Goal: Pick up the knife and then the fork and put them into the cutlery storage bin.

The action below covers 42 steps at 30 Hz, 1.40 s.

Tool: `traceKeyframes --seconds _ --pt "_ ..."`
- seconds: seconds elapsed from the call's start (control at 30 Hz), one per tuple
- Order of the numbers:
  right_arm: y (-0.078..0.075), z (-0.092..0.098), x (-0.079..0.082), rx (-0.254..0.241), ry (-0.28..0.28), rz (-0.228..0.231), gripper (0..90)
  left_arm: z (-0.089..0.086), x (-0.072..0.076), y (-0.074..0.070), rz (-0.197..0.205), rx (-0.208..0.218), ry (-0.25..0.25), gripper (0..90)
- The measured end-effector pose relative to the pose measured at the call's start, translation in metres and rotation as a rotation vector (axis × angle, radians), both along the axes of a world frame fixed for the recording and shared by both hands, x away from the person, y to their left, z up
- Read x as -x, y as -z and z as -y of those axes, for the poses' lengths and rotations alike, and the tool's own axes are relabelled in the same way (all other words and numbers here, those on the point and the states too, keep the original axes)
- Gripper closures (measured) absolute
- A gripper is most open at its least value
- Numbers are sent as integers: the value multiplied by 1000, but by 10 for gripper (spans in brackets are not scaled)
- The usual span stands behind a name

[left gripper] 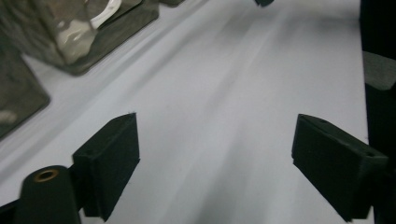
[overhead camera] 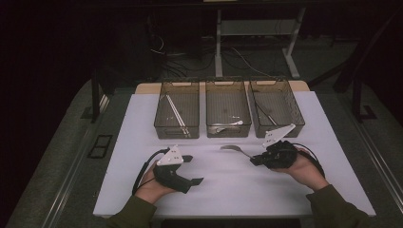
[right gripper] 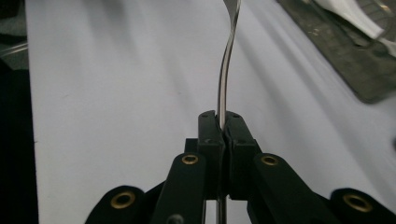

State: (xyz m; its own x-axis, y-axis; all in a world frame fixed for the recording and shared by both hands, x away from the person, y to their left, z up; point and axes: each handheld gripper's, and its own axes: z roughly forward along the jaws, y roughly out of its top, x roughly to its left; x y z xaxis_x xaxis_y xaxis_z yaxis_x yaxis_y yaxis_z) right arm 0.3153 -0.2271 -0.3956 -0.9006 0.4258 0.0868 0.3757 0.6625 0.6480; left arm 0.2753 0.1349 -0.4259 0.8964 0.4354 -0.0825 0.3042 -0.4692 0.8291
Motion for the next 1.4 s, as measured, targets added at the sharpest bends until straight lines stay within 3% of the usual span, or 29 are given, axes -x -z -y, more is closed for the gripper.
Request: traceKeyframes --seconds 0.13,0.27,0.43,0.6,0.77,1.4 --pt "-3 8 -5 -22 51 -1 871 -10 5 9 -20 12 -46 119" --pt "-8 16 -11 -35 75 10 871 -16 7 8 9 12 -87 40" --pt "-16 25 -20 -59 128 22 871 -13 4 11 2 13 -104 0" --pt "-27 36 -32 -78 189 34 871 -11 4 12 -27 13 -91 0" --pt "-37 45 -47 -81 246 38 870 -7 6 11 -6 6 -76 0" --pt "-53 77 -114 -89 486 33 870 -1 8 14 -7 -38 -45 0"
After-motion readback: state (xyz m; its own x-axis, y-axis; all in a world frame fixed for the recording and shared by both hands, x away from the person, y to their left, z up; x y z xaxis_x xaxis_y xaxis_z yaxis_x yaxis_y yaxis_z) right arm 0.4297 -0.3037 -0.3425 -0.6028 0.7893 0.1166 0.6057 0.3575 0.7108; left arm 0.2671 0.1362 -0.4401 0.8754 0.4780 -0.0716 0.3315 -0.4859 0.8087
